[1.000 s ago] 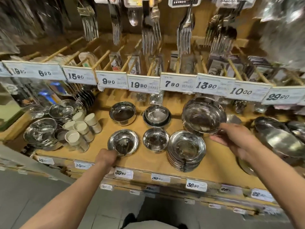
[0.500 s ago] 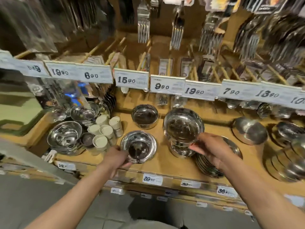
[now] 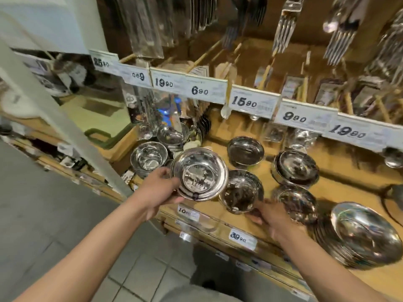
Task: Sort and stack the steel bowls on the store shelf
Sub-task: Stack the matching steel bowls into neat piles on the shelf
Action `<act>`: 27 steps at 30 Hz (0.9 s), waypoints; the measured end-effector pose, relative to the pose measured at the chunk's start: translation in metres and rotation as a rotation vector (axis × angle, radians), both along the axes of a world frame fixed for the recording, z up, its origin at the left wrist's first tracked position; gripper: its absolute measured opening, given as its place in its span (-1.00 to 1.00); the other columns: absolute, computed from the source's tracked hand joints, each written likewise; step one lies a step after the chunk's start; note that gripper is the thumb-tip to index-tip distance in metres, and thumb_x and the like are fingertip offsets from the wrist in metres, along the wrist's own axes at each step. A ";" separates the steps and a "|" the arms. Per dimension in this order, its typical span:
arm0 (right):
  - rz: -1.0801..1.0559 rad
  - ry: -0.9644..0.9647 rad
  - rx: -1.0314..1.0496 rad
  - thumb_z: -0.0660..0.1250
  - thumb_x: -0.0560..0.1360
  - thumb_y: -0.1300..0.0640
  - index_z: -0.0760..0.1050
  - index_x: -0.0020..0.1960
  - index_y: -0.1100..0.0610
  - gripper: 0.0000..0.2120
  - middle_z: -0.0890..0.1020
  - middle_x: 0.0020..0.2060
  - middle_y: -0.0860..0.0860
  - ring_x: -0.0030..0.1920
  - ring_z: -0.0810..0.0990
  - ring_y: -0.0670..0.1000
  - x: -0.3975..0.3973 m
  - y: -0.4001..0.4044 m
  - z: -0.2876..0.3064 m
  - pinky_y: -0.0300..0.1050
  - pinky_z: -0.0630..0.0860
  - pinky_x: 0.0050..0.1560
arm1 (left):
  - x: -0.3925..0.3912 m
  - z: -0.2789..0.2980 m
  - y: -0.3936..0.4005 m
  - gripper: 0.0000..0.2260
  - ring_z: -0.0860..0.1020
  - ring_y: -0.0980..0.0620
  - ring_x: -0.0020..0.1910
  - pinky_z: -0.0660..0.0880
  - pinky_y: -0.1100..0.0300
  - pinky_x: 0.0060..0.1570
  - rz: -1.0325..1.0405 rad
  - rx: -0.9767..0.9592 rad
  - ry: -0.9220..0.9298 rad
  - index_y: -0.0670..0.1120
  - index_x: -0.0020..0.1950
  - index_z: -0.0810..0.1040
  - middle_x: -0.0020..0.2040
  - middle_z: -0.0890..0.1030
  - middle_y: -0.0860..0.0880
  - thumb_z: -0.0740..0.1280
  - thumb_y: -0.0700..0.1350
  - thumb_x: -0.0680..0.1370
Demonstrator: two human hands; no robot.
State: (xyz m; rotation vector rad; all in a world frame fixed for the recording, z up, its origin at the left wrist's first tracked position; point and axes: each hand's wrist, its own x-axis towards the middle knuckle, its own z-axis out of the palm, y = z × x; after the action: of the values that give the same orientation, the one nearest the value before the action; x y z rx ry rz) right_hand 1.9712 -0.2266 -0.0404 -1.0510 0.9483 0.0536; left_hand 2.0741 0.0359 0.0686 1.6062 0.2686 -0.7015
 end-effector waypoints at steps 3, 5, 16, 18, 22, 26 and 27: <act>0.011 0.040 -0.042 0.37 0.58 0.31 0.49 0.12 0.40 -0.82 0.65 -0.11 0.28 -0.31 0.55 0.11 0.005 0.006 -0.018 -0.21 0.44 -0.53 | 0.001 0.000 0.007 -0.83 0.70 -0.12 -0.28 0.66 0.19 -0.35 0.011 0.003 0.012 -0.17 0.10 0.49 -0.03 0.66 -0.22 0.33 -0.37 0.56; 0.005 0.057 -0.055 0.37 0.59 0.29 0.50 0.20 0.40 -0.76 0.67 -0.04 0.28 -0.22 0.57 0.15 0.005 0.008 -0.026 -0.18 0.47 -0.47 | 0.002 0.000 0.007 -0.82 0.70 -0.12 -0.27 0.67 0.17 -0.32 0.007 0.008 0.015 -0.18 0.12 0.49 -0.02 0.63 -0.19 0.33 -0.36 0.56; 0.188 0.105 -0.152 0.35 0.59 0.18 0.59 0.13 0.30 -0.79 0.59 -0.12 0.14 -0.17 0.55 0.07 -0.023 -0.012 0.030 -0.16 0.64 -0.31 | 0.002 0.007 -0.054 -0.79 0.72 -0.14 -0.17 0.64 0.24 -0.37 -0.133 -0.018 0.046 -0.24 0.16 0.52 -0.05 0.72 -0.27 0.35 -0.38 0.54; 0.115 -0.040 -0.110 0.29 0.63 0.13 0.59 0.07 0.31 -0.76 0.58 -0.27 0.12 -0.32 0.53 0.03 -0.038 -0.028 0.062 -0.14 0.58 -0.40 | -0.003 0.012 -0.080 -0.77 0.72 -0.15 -0.17 0.64 0.23 -0.39 -0.189 -0.058 0.052 -0.24 0.16 0.52 0.01 0.70 -0.31 0.37 -0.39 0.52; -0.039 -0.256 -0.129 0.29 0.65 0.04 0.58 0.14 0.16 -0.78 0.71 -0.26 0.03 -0.26 0.68 0.00 -0.076 -0.070 0.120 -0.08 0.67 -0.30 | -0.024 0.020 -0.139 -0.74 0.72 -0.21 -0.07 0.69 0.12 -0.28 -0.333 -0.118 0.077 -0.24 0.19 0.52 0.07 0.66 -0.35 0.36 -0.40 0.52; -0.047 -0.251 -0.392 0.43 0.54 0.16 0.55 0.21 0.00 -0.74 0.77 -0.11 -0.02 -0.12 0.75 -0.02 -0.127 -0.114 0.137 -0.11 0.67 -0.13 | -0.058 0.020 -0.204 -0.69 0.71 -0.19 -0.09 0.69 0.03 -0.20 -0.462 -0.157 0.083 -0.26 0.25 0.48 0.00 0.70 -0.31 0.36 -0.40 0.52; -0.080 -0.217 -0.443 0.45 0.53 0.20 0.57 0.19 0.00 -0.74 0.77 -0.08 0.00 -0.08 0.75 0.01 -0.139 -0.124 0.136 -0.04 0.67 -0.05 | -0.068 0.021 -0.220 -0.66 0.70 -0.19 -0.11 0.69 0.05 -0.25 -0.490 -0.171 0.077 -0.27 0.28 0.46 -0.02 0.70 -0.31 0.37 -0.41 0.52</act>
State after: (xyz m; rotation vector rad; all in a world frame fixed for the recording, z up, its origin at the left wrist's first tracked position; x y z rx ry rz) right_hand 1.8325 -0.3504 0.0959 -1.3922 0.8195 -0.3447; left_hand 2.0062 -0.1843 0.0893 1.4924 -0.1358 -1.1298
